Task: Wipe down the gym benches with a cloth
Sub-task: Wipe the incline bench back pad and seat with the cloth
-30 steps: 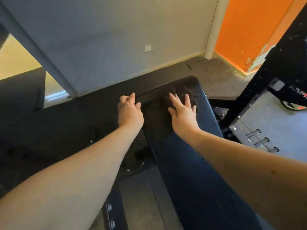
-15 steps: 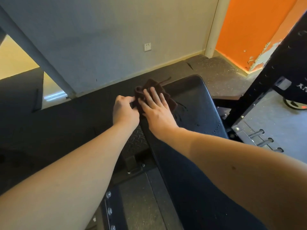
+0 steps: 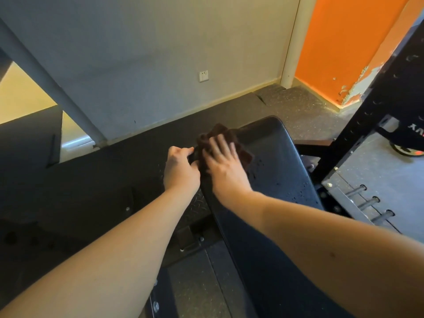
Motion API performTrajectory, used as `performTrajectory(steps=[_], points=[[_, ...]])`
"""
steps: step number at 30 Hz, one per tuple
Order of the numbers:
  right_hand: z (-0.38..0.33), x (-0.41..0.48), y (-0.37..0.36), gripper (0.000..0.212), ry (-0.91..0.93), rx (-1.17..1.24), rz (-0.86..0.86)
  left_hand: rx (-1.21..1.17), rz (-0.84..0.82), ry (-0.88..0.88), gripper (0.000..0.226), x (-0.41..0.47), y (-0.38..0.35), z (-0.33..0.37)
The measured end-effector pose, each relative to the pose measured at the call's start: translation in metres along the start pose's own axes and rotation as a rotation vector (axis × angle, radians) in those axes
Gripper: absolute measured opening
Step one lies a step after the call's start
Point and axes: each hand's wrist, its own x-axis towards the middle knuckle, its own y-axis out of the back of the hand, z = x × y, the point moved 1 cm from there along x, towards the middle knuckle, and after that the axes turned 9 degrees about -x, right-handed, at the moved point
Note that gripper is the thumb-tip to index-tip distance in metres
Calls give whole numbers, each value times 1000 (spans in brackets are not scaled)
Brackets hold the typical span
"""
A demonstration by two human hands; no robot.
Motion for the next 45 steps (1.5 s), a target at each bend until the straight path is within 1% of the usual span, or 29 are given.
performTrajectory(steps=[1,3,4,5,8,10,12,13,14,16,17,18,19,21,23,28,29,30,32,34,35,37,38,40,42,43,44,45], points=[[1,-3,-2,63,65,-20,-16,22,3,-10,40,0,-1,1],[24,1,3,63,188,-81,-44,37,-1,-4,40,1,0,0],[44,4,7,61,189,-103,-61,33,-13,6,40,3,-1,0],[66,8,13,59,138,-102,-75,31,-19,17,41,4,0,0],[127,11,30,60,-156,-61,-108,24,-34,33,42,5,0,3],[126,15,30,62,-298,-39,-135,35,-27,35,42,4,0,5],[97,19,26,60,-404,10,-113,57,-21,28,41,3,0,6],[78,19,23,60,-397,18,-90,65,-22,24,41,4,0,6],[57,15,20,60,-334,10,-67,74,-27,20,41,4,0,6],[18,-1,11,59,-106,-16,-36,100,-35,13,39,3,2,5],[6,-10,7,59,-10,-30,-48,119,-33,3,38,3,2,5],[-1,-16,2,59,48,-46,-77,139,-26,-5,36,3,2,5],[0,-20,-1,60,75,-73,-111,156,-17,-10,35,2,2,5],[13,-19,-1,64,64,-133,-163,167,-5,-8,37,2,0,7],[31,-14,2,66,-21,-143,-186,155,-2,9,41,1,-2,9],[93,8,17,61,-445,66,-264,142,-2,15,43,0,-2,8],[103,12,18,61,-503,97,-285,142,-4,16,43,0,-3,7],[109,16,19,60,-533,118,-292,145,-1,20,43,1,-3,6],[105,19,15,61,-548,118,-244,147,2,25,43,1,-5,6],[84,15,9,63,-508,75,-158,148,-2,29,43,2,-5,6],[69,9,5,64,-448,40,-120,147,-3,30,43,3,-5,5],[36,-11,-1,63,-267,-23,-60,147,-14,25,43,3,-5,3],[22,-24,-5,63,-162,-47,-52,151,-16,19,43,3,-6,2],[7,-43,-10,61,37,-90,-86,161,-6,11,44,1,-6,2],[20,-44,-5,61,182,-142,-112,171,4,0,43,-1,-8,3],[34,-39,-1,61,203,-156,-121,173,3,-1,44,-1,-8,3],[53,-33,2,61,166,-152,-129,174,0,3,44,-1,-9,2],[73,-28,5,61,70,-131,-133,173,-2,7,44,-2,-9,2]])
